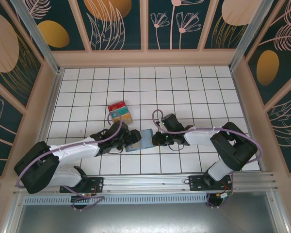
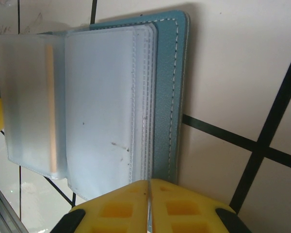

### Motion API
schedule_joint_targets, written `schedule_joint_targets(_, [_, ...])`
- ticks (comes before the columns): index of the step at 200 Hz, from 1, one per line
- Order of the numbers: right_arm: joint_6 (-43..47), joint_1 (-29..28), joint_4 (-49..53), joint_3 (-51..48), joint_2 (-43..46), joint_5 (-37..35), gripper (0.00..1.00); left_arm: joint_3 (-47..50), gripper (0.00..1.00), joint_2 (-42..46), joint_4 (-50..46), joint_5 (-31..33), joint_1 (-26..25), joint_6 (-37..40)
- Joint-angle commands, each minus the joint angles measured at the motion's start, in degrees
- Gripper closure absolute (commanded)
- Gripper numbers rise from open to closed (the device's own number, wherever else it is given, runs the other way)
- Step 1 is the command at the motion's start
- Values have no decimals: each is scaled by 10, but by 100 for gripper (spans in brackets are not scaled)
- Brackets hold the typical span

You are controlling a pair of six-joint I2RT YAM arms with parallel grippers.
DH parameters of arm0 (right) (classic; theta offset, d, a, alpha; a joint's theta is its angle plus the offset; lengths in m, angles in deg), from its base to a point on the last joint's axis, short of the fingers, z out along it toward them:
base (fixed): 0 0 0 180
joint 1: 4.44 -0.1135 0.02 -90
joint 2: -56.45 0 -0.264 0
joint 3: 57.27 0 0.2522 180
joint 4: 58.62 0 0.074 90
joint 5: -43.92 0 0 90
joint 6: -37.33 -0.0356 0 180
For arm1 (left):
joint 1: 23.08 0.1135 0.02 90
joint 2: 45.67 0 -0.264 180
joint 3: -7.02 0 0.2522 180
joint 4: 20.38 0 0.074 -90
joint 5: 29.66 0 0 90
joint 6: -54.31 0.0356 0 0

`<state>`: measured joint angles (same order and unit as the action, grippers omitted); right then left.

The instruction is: Take the credit cards out of the card holder

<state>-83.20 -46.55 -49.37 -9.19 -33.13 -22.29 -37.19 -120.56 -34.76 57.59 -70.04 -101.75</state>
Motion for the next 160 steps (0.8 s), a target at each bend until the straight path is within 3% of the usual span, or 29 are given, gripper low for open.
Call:
schedule_joint_targets(1, [1, -6, -3, 2, -9, -9, 89, -21, 21, 11, -54, 40, -3, 11])
schedule_joint_targets(41, [0, -6, -3, 2, -10, -9, 90, -22, 23, 7, -63, 50, -3, 10])
schedule_joint_targets(160, [1, -6, -2, 7, -16, -7, 90, -13, 27, -38, 1, -8, -3, 21])
